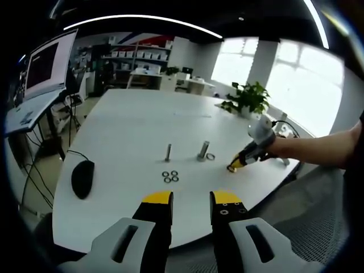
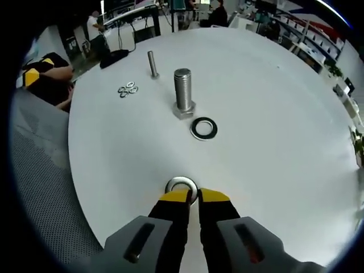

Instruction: Place the washer onto the threaded stud by aligning its center hole with the stud, sliding it down to the base, and recovering from edge contact or off-axis alignment until the washer reaches the visible bottom stop.

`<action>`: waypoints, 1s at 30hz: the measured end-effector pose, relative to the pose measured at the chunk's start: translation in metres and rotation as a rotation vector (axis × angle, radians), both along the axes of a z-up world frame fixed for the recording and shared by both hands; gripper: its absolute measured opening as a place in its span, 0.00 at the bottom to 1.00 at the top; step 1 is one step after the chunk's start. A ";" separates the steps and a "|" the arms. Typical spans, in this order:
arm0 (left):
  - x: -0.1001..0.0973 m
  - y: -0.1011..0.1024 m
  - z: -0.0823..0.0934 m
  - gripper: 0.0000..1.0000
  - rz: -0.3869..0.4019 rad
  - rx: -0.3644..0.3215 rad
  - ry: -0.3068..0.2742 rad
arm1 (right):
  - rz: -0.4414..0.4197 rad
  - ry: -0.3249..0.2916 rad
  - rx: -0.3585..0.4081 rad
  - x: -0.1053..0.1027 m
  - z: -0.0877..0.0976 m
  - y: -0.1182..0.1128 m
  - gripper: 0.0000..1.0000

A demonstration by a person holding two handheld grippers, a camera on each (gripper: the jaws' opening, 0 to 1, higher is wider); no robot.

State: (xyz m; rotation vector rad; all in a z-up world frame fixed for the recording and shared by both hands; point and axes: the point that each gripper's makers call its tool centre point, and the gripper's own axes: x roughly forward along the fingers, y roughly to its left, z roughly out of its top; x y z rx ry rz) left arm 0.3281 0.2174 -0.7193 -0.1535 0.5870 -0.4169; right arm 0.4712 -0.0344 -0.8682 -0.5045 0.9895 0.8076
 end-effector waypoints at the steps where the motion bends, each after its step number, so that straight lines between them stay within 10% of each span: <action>1: 0.000 0.000 0.000 0.24 0.000 0.000 0.000 | -0.013 0.006 0.009 0.000 0.001 0.001 0.07; 30: 0.000 0.000 -0.001 0.24 0.001 0.001 0.004 | -0.012 -0.149 0.149 0.025 0.049 0.023 0.07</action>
